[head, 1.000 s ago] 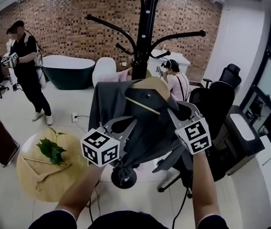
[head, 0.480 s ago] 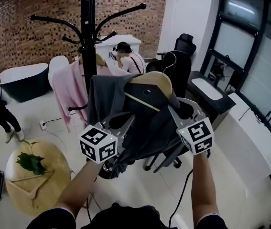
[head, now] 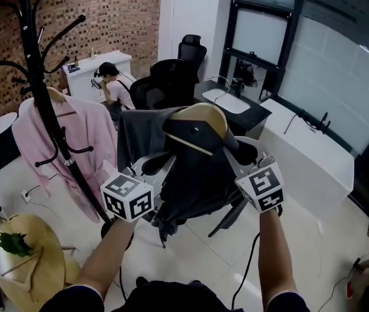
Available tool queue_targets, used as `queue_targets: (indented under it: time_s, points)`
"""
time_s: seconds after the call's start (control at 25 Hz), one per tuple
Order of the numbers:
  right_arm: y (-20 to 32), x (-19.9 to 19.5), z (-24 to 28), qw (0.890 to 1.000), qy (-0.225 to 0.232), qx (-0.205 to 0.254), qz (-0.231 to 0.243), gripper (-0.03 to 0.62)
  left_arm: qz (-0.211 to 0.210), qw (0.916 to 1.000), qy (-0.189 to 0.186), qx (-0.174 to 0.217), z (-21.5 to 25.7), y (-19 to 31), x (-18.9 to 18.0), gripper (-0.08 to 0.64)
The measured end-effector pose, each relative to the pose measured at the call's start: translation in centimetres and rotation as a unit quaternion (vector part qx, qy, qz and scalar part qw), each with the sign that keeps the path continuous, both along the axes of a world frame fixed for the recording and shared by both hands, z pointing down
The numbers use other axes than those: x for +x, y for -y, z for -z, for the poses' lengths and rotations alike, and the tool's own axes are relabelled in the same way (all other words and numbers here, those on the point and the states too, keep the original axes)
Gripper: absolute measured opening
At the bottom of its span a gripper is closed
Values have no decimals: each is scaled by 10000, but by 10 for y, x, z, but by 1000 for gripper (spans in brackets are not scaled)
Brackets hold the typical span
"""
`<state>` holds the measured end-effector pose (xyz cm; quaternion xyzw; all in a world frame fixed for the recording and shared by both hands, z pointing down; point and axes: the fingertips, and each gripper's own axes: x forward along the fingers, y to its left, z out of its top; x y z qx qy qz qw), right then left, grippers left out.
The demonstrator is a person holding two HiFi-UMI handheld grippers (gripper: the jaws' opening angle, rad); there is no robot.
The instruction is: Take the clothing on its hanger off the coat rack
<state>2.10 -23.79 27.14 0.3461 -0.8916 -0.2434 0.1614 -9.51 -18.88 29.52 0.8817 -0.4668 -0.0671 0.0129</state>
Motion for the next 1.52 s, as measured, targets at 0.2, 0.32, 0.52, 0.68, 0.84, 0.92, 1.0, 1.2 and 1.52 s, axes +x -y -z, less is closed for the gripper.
queue_targets:
  time_s: [0.2, 0.32, 0.52, 0.68, 0.84, 0.92, 1.0, 1.2, 1.52]
  points:
    - [16, 105, -1, 9987, -31, 29, -499, 81, -292, 9995, -63, -47, -14, 24, 89, 5]
    - [26, 152, 3, 9976, -103, 85, -673, 81, -323, 9993, -84, -145, -23, 37, 127, 5]
    - [48, 218, 3, 9936, -53, 111, -1125, 81, -491, 9983, 57, -308, -34, 61, 170, 5]
    - [70, 258, 11, 9890, 85, 66, -1474, 81, -652, 9971, 120, -362, -36, 89, 197, 5]
    - [95, 287, 25, 9853, 180, 106, -1694, 81, -882, 9954, 92, -368, -39, 119, 224, 5]
    - [111, 295, 30, 9839, 230, 126, -1768, 81, -966, 9946, 47, -366, -43, 137, 233, 5]
    - [131, 299, 33, 9830, 268, 159, -1811, 81, -1002, 9943, 3, -371, -47, 158, 237, 5]
    - [195, 291, 44, 9845, 324, 195, -1715, 81, -978, 9947, 37, -317, -41, 220, 233, 5]
    - [306, 233, 80, 9890, 538, 289, -1344, 81, -677, 9974, 81, -250, -29, 318, 186, 5]
